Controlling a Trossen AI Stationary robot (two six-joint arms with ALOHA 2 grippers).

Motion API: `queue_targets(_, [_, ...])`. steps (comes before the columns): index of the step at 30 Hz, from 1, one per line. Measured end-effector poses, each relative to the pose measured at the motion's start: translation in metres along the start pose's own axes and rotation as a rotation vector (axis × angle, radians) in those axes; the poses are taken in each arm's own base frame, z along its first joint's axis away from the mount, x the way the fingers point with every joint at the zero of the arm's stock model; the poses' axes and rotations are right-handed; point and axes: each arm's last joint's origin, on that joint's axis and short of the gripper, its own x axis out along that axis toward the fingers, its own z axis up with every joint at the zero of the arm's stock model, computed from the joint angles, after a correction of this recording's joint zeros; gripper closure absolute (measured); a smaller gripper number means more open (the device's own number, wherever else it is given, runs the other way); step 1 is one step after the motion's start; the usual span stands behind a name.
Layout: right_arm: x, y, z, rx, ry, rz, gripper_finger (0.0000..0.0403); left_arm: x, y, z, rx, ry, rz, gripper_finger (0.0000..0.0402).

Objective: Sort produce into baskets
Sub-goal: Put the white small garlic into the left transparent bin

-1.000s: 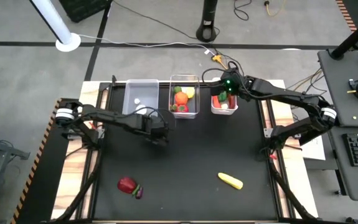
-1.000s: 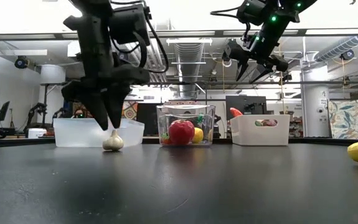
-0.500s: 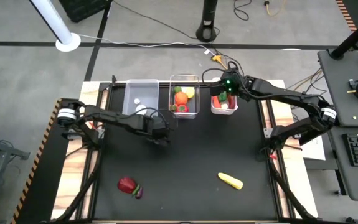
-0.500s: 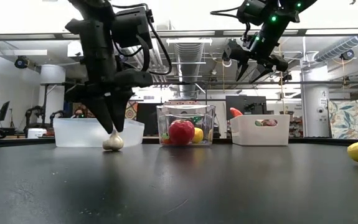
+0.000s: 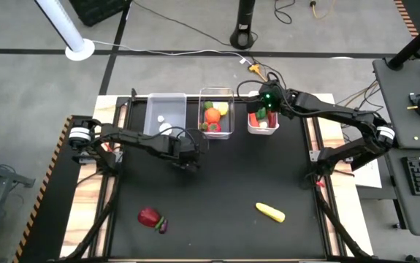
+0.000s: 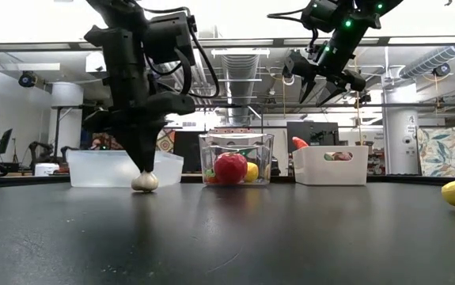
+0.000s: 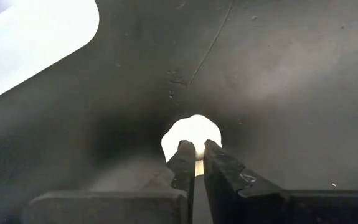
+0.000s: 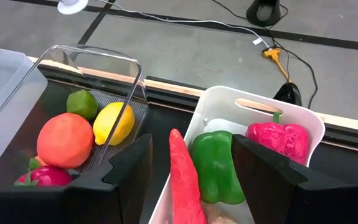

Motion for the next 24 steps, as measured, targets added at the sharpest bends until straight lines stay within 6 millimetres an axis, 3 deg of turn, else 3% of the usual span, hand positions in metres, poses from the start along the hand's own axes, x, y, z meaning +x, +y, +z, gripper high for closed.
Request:
queue_targets(4, [0.0,0.0,0.0,-0.004,0.0,0.0,0.0193,-0.004,-0.001,0.0,0.01,0.033,-0.032,0.0396])
queue_targets(6, [0.0,0.0,0.0,-0.004,0.0,0.0,0.0193,-0.016,-0.003,0.002,0.032,0.06,-0.087,0.0399])
queue_targets(12, [0.0,0.0,0.0,-0.008,0.001,0.001,0.0193,-0.092,-0.001,0.02,0.149,-0.02,-0.201,0.0401])
queue_targets(15, [0.0,0.0,0.0,-0.007,0.0,0.001,0.0193,-0.131,0.016,0.038,0.176,-0.133,-0.151,0.0401])
queue_targets(18, [0.0,0.0,0.0,-0.007,0.0,0.002,0.0193,-0.155,0.042,0.06,0.18,-0.23,-0.073,0.0401])
queue_targets(21, [0.0,0.0,0.0,-0.006,0.0,0.005,0.0193,-0.164,0.072,0.084,0.17,-0.294,-0.012,0.0401])
queue_targets(24, [0.0,0.0,0.0,-0.005,0.003,0.01,0.0193,-0.157,0.104,0.107,0.153,-0.301,0.071,0.0401])
